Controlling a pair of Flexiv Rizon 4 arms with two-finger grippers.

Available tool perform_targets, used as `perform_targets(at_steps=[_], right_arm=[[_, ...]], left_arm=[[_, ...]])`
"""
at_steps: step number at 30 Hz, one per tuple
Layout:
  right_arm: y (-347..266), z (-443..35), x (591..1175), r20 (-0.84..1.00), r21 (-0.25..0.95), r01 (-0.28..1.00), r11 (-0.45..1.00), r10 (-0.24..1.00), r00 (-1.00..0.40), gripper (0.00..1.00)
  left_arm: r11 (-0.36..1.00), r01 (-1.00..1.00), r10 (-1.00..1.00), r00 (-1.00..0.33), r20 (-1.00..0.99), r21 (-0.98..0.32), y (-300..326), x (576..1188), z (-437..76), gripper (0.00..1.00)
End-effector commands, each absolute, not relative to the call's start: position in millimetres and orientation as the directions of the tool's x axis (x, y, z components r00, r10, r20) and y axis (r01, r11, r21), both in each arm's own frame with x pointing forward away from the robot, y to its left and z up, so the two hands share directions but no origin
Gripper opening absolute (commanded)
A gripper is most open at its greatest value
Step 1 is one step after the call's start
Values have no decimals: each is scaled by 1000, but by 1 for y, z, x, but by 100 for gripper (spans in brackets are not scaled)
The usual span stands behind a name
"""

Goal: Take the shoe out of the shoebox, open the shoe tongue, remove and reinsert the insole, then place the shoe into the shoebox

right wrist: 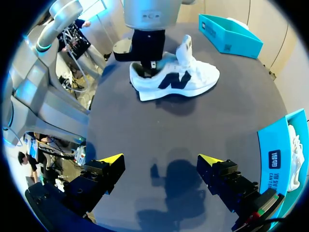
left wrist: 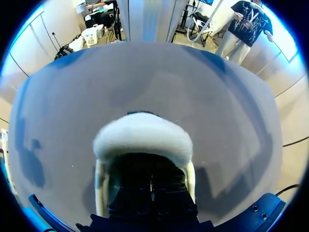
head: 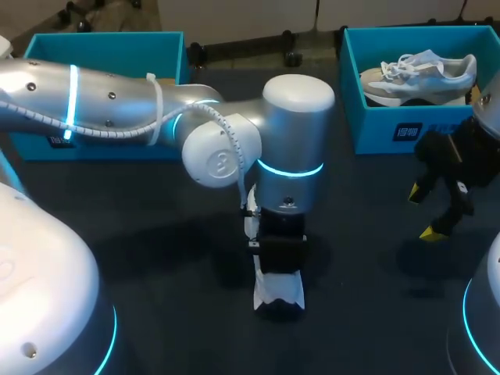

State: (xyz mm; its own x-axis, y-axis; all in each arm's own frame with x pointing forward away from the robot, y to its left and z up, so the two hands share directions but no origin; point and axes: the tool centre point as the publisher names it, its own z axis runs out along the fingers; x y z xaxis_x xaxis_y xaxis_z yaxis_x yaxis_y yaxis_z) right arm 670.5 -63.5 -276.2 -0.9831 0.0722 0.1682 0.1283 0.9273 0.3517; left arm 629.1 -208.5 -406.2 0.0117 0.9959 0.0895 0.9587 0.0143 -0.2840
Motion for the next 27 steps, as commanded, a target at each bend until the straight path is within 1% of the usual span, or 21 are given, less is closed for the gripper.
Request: perform_targets(at_steps=[1,5,9,14,18,27], right_arm=[[-63,-277,670,168,349,129,928,73,-983,100],[-63,-277,670,168,349,129,928,73,-983,100],[-63,-277,670,168,349,129,928,73,-983,100],[-63,-277,670,168,349,129,928,73,-983,100],[-63,-277,670,168,349,129,928,73,-983,100],[-63,-277,670,168,349,129,928,73,-983,100]], left_arm=[[23,958,995,6,100,-286,-217,635,-424,0],[25,961,997,-5,73,-274,-218,638,-407,0],[63,974,997,-54,46,-215,-216,640,-385,0],[70,983,997,-63,45,-167,-214,641,-368,0],[96,989,995,-93,39,-112,-215,649,-358,0],[118,990,992,-113,64,-73,-219,672,-356,0]])
